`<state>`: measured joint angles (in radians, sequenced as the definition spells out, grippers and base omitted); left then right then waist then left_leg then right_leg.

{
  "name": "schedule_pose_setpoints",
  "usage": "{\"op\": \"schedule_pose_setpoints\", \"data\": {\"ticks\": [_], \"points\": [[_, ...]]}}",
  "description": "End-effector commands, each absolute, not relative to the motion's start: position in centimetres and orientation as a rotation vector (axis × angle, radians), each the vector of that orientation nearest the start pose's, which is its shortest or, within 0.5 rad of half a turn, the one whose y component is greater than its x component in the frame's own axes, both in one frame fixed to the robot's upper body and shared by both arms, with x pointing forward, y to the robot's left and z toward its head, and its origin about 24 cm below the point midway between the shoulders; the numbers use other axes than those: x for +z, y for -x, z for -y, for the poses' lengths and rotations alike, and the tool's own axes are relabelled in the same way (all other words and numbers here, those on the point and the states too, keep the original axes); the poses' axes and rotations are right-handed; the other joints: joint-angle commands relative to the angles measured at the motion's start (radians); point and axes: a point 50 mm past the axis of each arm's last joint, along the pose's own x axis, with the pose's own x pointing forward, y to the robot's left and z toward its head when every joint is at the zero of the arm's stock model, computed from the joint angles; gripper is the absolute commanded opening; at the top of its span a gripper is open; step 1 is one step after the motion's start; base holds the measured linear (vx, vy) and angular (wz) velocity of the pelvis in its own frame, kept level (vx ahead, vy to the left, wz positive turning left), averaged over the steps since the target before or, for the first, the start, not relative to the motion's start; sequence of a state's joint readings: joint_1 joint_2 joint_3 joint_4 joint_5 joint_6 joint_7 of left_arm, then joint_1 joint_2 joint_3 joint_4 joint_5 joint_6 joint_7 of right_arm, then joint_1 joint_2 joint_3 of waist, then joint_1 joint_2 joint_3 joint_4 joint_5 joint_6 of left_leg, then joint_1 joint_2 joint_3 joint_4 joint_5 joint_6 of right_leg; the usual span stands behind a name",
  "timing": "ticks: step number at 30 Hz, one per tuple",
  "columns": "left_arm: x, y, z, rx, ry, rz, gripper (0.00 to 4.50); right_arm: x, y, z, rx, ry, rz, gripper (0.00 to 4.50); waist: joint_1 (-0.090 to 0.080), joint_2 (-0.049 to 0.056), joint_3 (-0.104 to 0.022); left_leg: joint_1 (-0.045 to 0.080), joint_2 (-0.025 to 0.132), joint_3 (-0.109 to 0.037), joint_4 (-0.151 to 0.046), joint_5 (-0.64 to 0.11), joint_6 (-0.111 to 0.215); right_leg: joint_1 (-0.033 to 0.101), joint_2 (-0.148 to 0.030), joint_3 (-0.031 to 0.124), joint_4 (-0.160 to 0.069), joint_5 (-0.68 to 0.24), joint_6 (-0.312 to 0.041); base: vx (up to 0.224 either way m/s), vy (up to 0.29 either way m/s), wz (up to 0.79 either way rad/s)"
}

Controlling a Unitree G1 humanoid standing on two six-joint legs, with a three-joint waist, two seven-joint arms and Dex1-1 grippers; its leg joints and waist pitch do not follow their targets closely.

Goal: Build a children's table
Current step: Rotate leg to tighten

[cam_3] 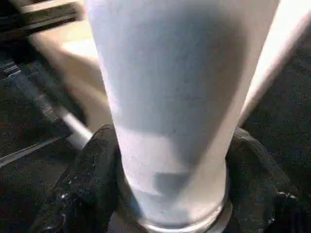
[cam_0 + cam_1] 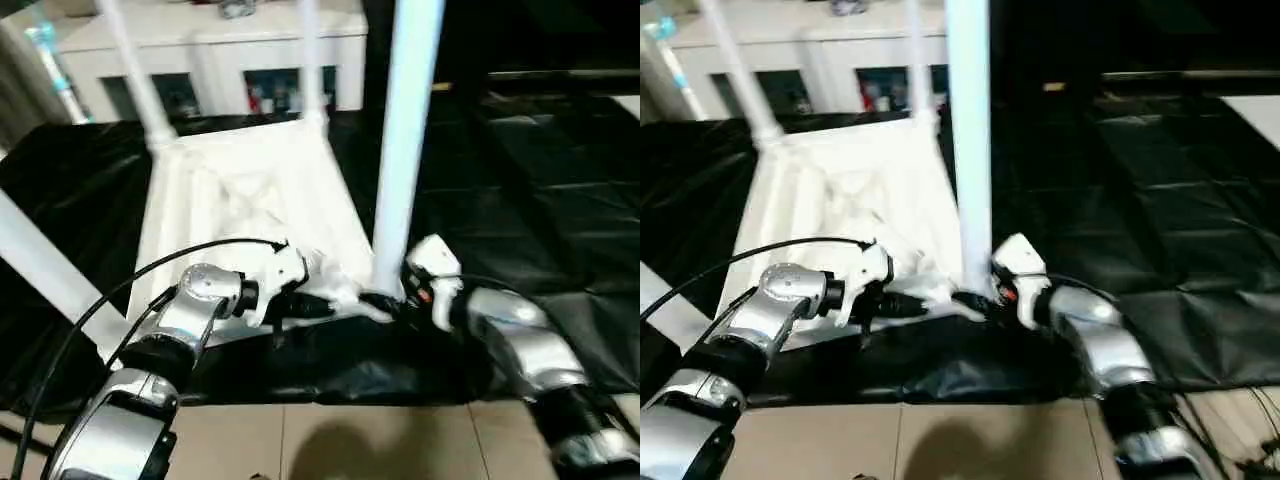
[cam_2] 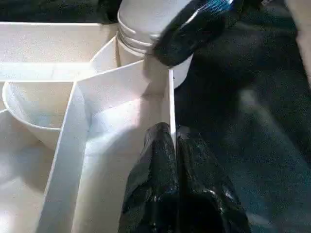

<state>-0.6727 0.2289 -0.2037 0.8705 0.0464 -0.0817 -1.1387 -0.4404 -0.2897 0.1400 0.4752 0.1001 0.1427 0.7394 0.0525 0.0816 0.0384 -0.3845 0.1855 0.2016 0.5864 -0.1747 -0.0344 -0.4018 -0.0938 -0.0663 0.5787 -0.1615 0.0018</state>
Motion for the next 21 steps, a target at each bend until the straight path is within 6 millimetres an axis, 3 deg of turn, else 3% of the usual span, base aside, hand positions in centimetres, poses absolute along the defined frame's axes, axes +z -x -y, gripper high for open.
{"op": "schedule_pose_setpoints", "data": {"ticks": [1, 5, 8, 10, 12, 17, 18, 21], "points": [[2.8, -32.7, -10.6, -1.258, -0.302, -0.412, 0.00, 3.6, -32.2, 14.2, 0.732, 0.197, -0.322, 2.67, -0.003, -0.019, -0.056, 0.023, 0.040, -0.024, -0.074, -0.299, 0.026, 0.037, -0.057, 0.033, -0.075, -0.362, -0.209, 0.000, 0.000, 0.00], [3.3, -34.2, -8.5, -1.106, -0.324, -0.406, 0.00, 3.0, -33.6, 13.1, 0.504, 0.123, -0.379, 2.67, -0.016, -0.017, -0.052, 0.027, 0.039, -0.029, -0.079, -0.338, -0.001, 0.032, -0.055, 0.034, -0.082, -0.419, -0.185, 0.000, 0.000, 0.00], [3.8, -35.1, -7.0, -1.002, -0.317, -0.395, 0.00, 2.6, -34.2, 12.6, 0.393, 0.124, -0.409, 2.66, -0.020, -0.015, -0.051, 0.036, 0.034, -0.029, -0.076, -0.369, -0.006, 0.026, -0.056, 0.032, -0.093, -0.467, -0.172, 0.000, 0.000, 0.00], [4.0, -35.2, -6.0, -0.989, -0.315, -0.388, 0.00, 2.5, -34.5, 12.0, 0.350, 0.113, -0.414, 2.66, -0.019, -0.015, -0.050, 0.032, 0.034, -0.030, -0.077, -0.365, 0.001, 0.027, -0.057, 0.033, -0.097, -0.471, -0.163, 0.000, 0.000, 0.00], [4.1, -35.2, -5.3, -0.990, -0.331, -0.374, 0.00, 2.6, -34.6, 11.4, 0.342, 0.123, -0.409, 2.66, -0.018, -0.014, -0.053, 0.028, 0.034, -0.032, -0.078, -0.353, 0.006, 0.030, -0.055, 0.032, -0.095, -0.444, -0.159, 0.000, 0.000, 0.00], [3.9, -34.9, -4.7, -1.039, -0.354, -0.363, 0.00, 3.2, -34.7, 10.4, 0.388, 0.141, -0.367, 2.66, -0.016, -0.014, -0.058, 0.020, 0.035, -0.030, -0.078, -0.321, 0.024, 0.038, -0.057, 0.034, -0.083, -0.334, -0.189, 0.000, 0.000, 0.00], [3.9, -34.9, -4.8, -1.040, -0.360, -0.363, 0.00, 3.3, -34.7, 10.4, 0.396, 0.117, -0.356, 3.22, -0.015, -0.015, -0.058, 0.020, 0.034, -0.030, -0.077, -0.317, 0.031, 0.039, -0.057, 0.034, -0.082, -0.327, -0.194, 0.000, 0.000, 0.00], [3.7, -34.8, -5.2, -1.045, -0.372, -0.354, 0.00, 3.7, -34.7, 11.2, 0.391, 0.056, -0.323, 3.43, -0.012, -0.016, -0.058, 0.019, 0.036, -0.029, -0.076, -0.306, 0.042, 0.041, -0.059, 0.034, -0.082, -0.325, -0.198, 0.000, 0.000, 0.00]]}}
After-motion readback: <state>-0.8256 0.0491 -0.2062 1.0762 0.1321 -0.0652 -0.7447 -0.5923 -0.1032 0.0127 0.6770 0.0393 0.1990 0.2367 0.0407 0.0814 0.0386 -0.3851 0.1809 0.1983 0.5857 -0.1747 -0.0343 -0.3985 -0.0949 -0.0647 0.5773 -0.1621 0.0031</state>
